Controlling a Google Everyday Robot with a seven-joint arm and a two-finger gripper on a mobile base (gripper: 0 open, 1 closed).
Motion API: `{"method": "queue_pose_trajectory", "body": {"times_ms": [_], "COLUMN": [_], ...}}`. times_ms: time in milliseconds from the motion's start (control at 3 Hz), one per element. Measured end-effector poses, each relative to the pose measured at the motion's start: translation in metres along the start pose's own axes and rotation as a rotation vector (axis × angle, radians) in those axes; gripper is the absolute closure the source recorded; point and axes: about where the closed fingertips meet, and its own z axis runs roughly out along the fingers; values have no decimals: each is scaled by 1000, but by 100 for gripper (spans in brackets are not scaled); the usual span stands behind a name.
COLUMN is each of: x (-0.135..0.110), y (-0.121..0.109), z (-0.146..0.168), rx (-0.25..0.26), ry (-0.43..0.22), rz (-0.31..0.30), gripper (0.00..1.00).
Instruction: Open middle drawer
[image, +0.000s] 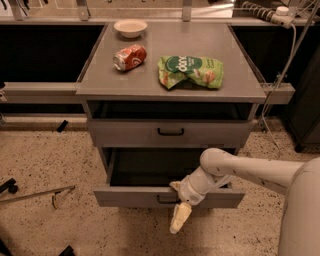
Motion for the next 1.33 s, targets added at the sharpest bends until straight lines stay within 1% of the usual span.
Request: {"method": "queue_pose_trajectory", "body": {"times_ms": [333, 667, 1000, 1333], "x": [0, 3, 3, 10], "y": [0, 40, 40, 42], "z": [0, 0, 0, 10], "rx": [0, -51, -52, -77], "ry": [0, 6, 6, -10], "rz": [0, 29, 30, 44], "gripper": [0, 0, 0, 0]}}
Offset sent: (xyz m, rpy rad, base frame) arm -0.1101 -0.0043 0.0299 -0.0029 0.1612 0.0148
